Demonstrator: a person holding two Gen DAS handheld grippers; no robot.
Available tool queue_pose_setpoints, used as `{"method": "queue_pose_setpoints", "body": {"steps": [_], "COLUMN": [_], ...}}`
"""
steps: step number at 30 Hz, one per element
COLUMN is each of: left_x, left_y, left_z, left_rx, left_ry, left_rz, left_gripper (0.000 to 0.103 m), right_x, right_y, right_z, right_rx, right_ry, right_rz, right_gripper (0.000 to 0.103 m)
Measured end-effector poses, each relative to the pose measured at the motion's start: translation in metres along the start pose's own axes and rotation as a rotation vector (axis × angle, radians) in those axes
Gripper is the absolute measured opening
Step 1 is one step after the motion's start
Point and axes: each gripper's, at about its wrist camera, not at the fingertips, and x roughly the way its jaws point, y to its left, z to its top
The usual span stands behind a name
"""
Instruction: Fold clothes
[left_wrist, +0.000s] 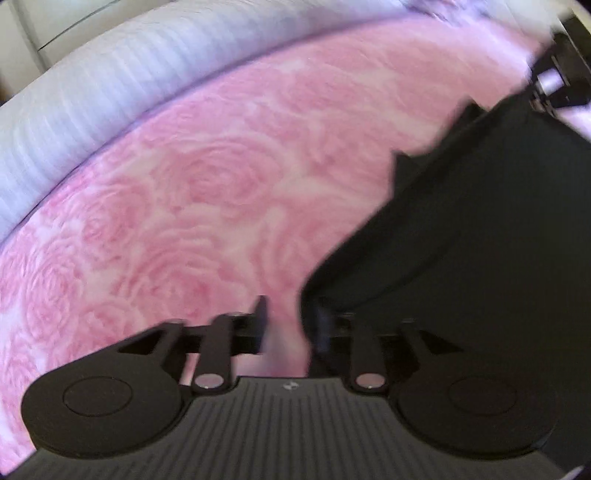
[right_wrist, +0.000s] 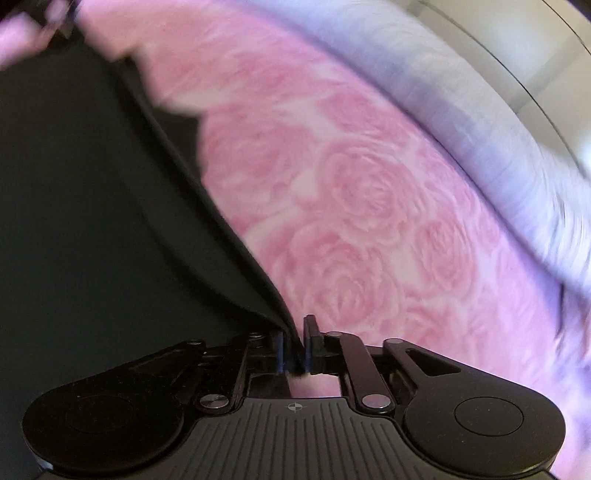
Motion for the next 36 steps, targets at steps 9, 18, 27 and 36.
{"method": "queue_pose_setpoints", "body": {"steps": [9,18,27,36], "left_x": [-0.052,-0.17,-0.142,-0.102], "left_y": [0.029,-0.138,-0.254,-0.25], "left_z": [-0.024,-0.122,-0.207,-0.204], "left_rx": [-0.243,0.236,0.783,0.952], "left_ry": [-0.108,-0.221,-0.134,-0.048], "left_rz": [0.128,0.107,0.259,0.397], "left_gripper": [0.027,0.041,0.037,0.005], "right_x": [-0.045,-0.144,-0.108,-0.064], "right_y": [-0.059,0.112,0.245,0.222], "right_z": [-0.02,-0.089,-0.177,-0.166], "right_rx": [0.508,0.009,-0.606,-0.661], "right_ry": [-0.129,-0.217,-0.119,-0.098], "right_rz": [-0.004,-0.041,-0.394,-0.461], "right_gripper": [0.027,0.046,0.051,0.01]}}
